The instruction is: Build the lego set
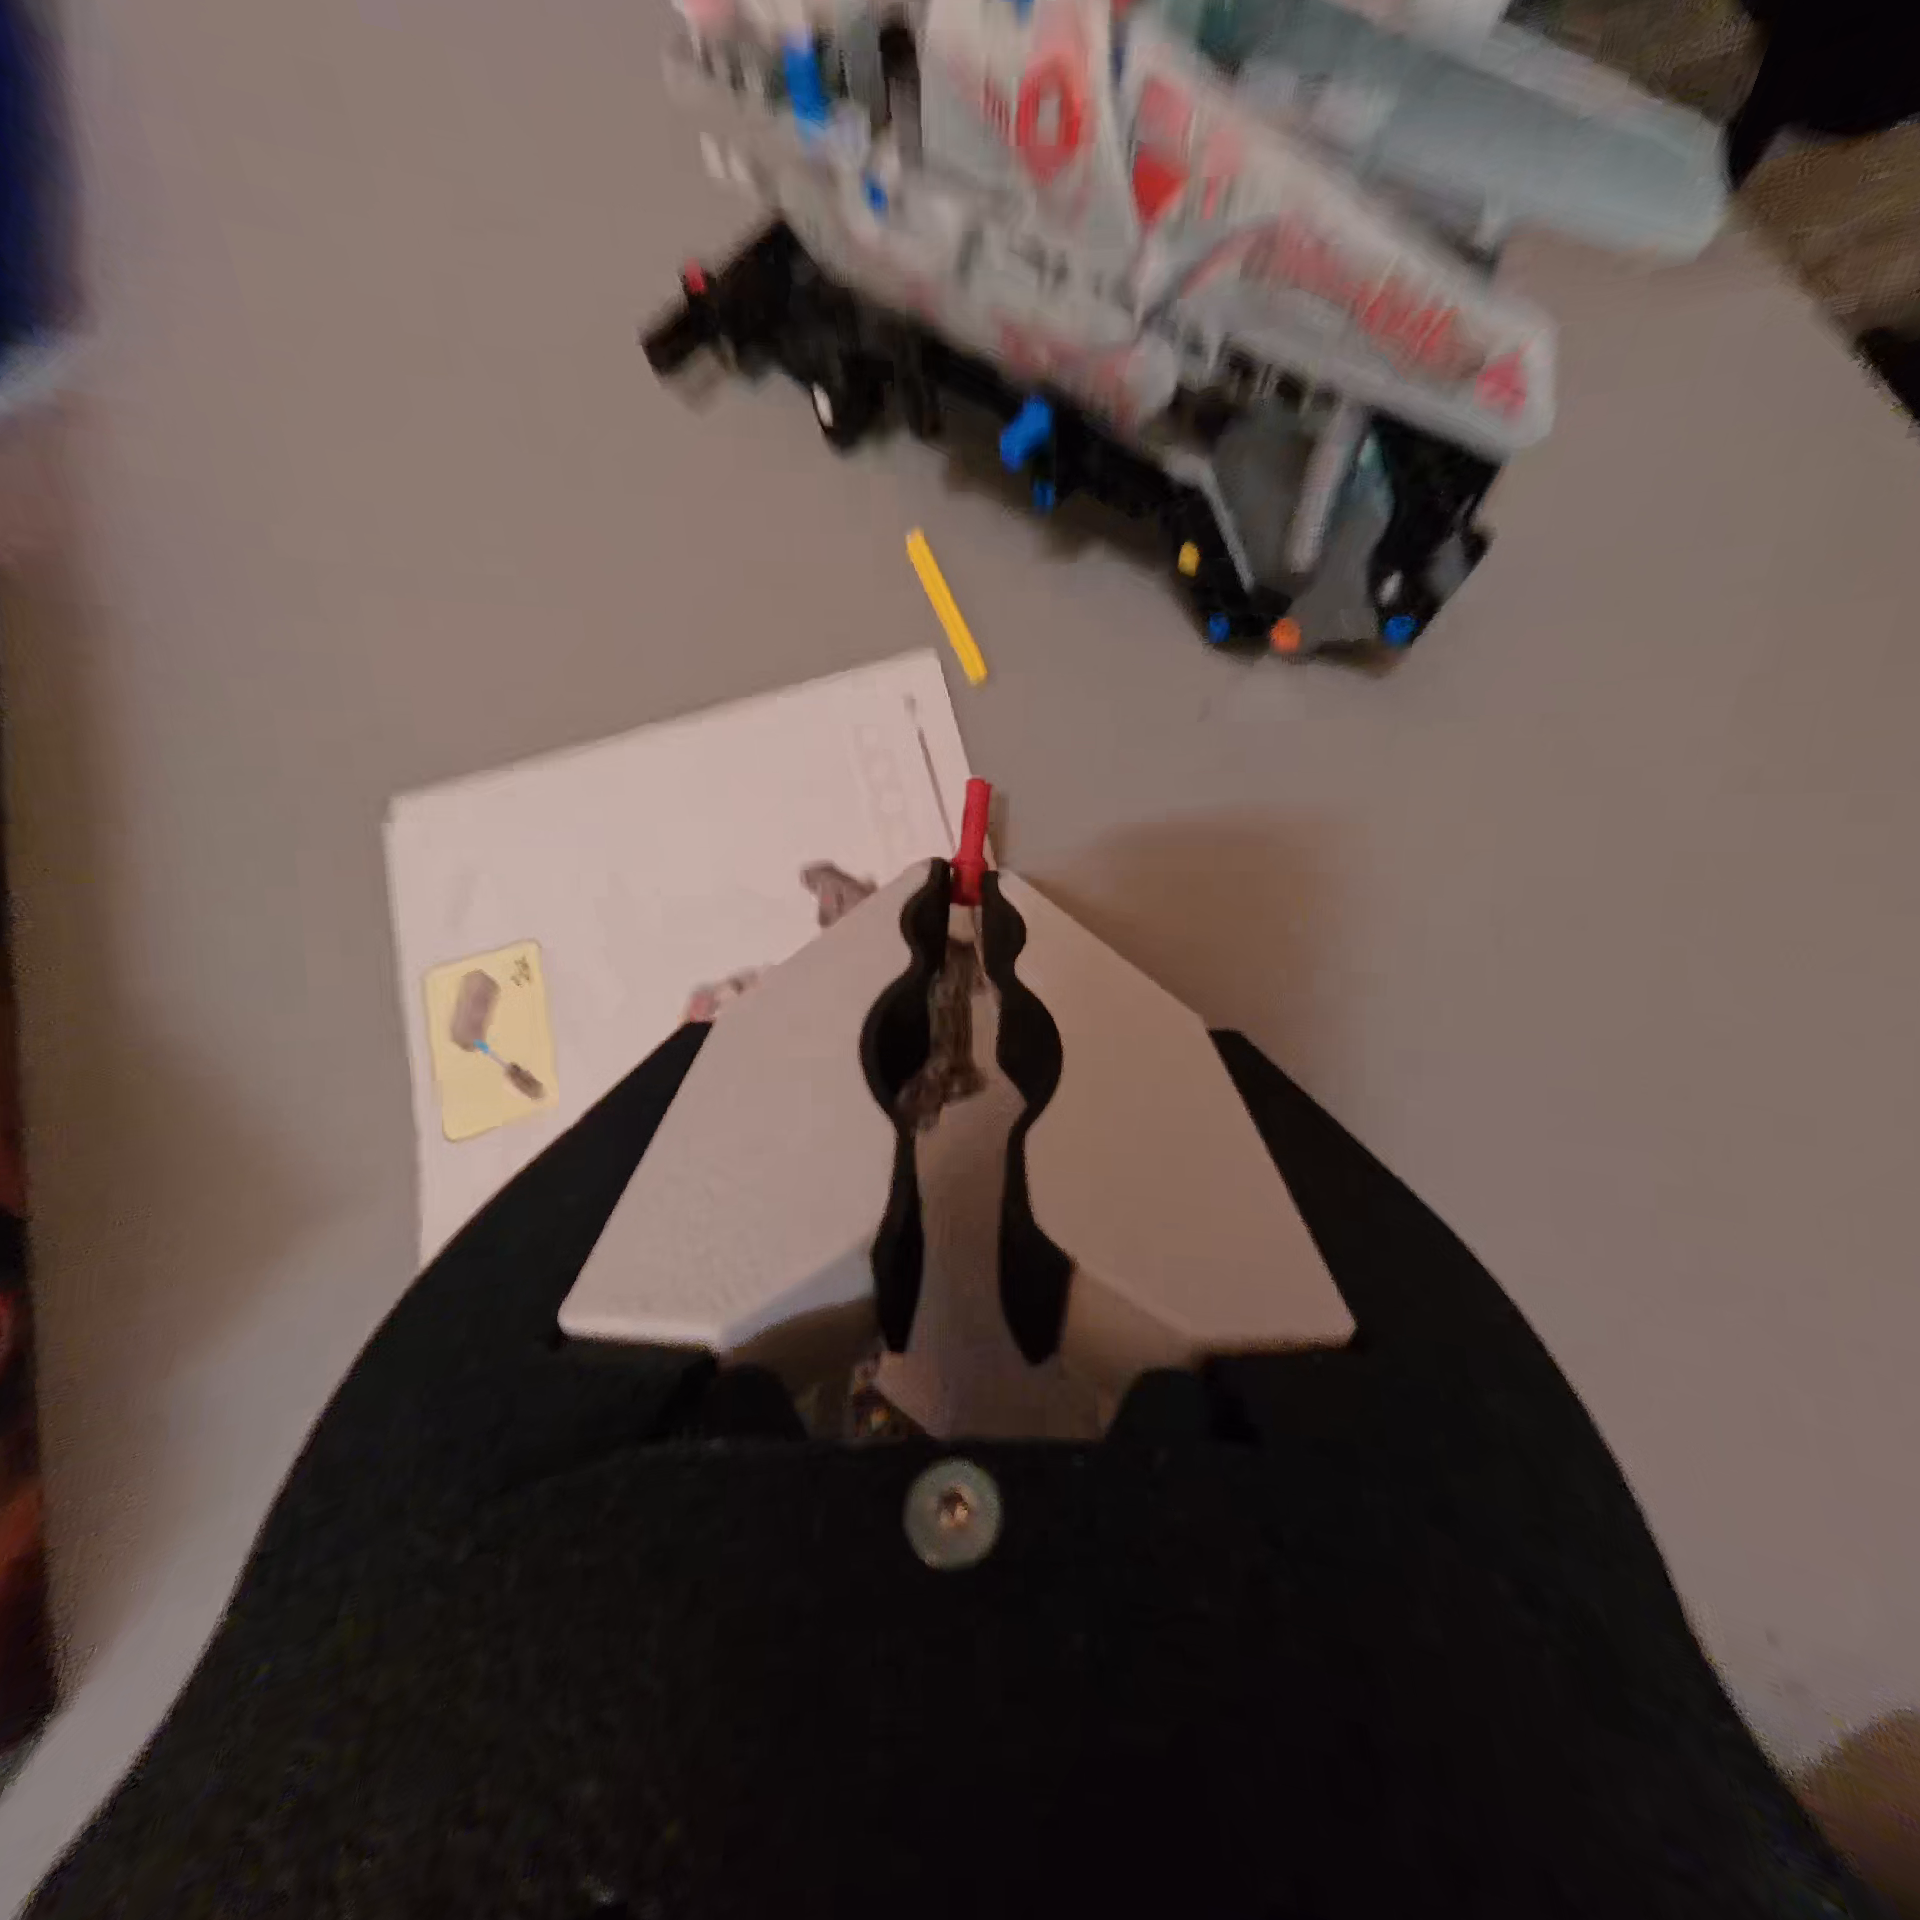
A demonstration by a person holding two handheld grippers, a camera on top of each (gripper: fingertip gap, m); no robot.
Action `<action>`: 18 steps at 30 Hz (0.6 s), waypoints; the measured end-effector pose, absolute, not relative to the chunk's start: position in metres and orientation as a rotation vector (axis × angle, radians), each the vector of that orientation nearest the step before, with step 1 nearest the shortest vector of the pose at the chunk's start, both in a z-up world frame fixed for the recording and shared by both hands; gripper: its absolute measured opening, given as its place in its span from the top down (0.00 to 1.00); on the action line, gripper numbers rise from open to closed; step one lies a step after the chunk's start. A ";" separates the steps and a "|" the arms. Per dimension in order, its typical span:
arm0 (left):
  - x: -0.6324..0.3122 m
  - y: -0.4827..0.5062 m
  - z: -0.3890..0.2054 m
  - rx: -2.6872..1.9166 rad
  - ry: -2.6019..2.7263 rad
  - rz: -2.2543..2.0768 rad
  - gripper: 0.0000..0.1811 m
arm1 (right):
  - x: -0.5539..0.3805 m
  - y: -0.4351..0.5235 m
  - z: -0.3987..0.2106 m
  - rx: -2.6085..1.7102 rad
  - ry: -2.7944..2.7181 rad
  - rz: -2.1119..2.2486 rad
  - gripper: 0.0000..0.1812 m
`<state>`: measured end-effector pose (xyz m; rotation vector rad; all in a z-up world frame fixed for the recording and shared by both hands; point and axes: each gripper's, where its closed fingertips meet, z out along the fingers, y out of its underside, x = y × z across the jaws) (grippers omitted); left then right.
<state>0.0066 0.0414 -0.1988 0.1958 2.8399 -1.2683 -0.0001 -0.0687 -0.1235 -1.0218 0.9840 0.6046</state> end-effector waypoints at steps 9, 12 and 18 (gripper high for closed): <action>0.022 0.005 -0.121 0.592 2.571 -1.301 0.98 | -0.004 -0.056 -0.124 -1.099 0.912 0.801 0.96; 0.012 -0.008 -0.120 0.701 2.563 -1.310 0.98 | -0.002 -0.049 -0.124 -1.134 0.875 0.884 0.95; 0.015 -0.025 -0.123 0.835 2.589 -1.289 0.98 | 0.001 -0.040 -0.124 -1.173 0.839 0.871 0.96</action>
